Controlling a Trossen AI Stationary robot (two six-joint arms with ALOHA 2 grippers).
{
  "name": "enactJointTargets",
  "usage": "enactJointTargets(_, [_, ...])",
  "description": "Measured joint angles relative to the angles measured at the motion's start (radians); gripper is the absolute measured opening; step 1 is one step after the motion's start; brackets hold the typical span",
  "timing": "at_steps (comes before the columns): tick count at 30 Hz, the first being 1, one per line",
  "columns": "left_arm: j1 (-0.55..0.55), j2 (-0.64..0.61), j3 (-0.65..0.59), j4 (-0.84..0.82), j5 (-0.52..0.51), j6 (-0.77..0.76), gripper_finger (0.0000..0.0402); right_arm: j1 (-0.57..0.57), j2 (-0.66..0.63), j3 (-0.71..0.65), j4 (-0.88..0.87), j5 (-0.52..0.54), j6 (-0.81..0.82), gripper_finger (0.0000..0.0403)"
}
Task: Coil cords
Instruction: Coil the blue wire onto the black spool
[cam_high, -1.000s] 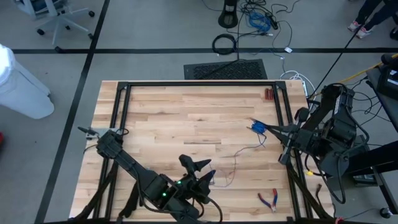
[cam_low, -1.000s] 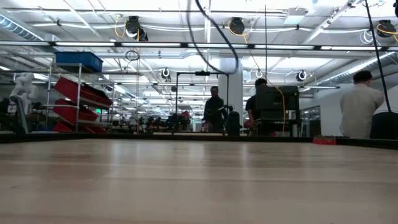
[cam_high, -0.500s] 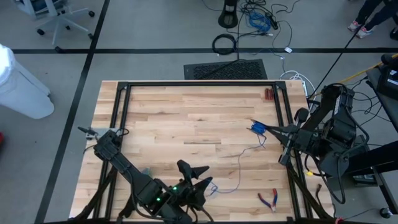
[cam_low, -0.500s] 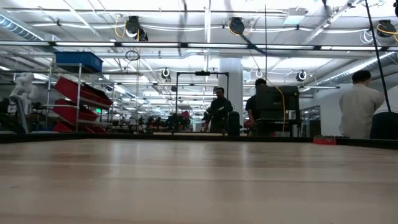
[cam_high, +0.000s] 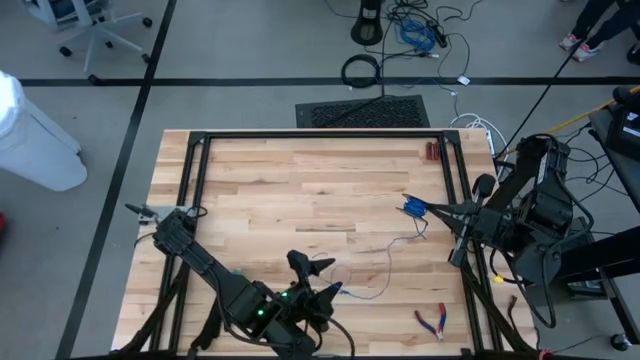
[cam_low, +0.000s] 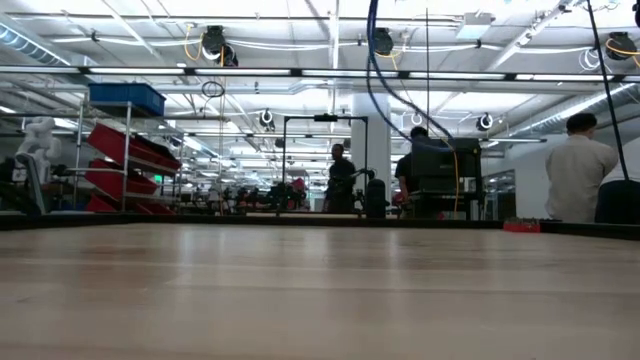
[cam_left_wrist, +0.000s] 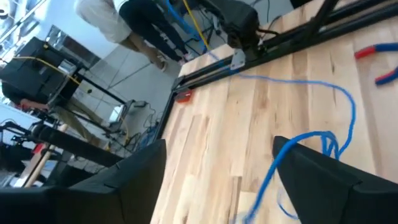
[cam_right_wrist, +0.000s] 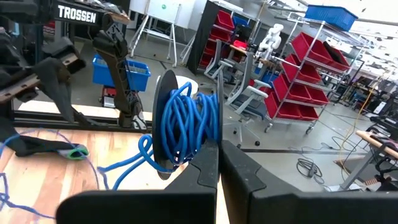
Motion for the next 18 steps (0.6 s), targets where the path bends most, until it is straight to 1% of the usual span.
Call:
enactJointTargets(3, [-0.003,0.002,0.0,-0.001,0.017,-0.002,0.031,0.0,0.0,0.0,0.0,0.0,0.0,0.0])
enactJointTargets(7, [-0.035,-0.007,0.0,-0.002,0.134,-0.002,0.031,0.0,0.0,0.0,0.0,0.0,0.0,0.0])
enactJointTargets(9, [-0.059,-0.012,0.0,-0.008,0.172,-0.004,0.031,0.0,0.0,0.0,0.0,0.0,-0.001,0.0])
enactJointTargets(15, [-0.097,-0.016,0.0,-0.049,0.162,-0.003,0.031,0.0,0.0,0.0,0.001,0.0,0.0,0.0])
enactJointTargets(18, [-0.102,-0.016,0.0,-0.089,0.127,-0.003,0.031,0.0,0.0,0.0,0.003,0.0,0.0,0.0])
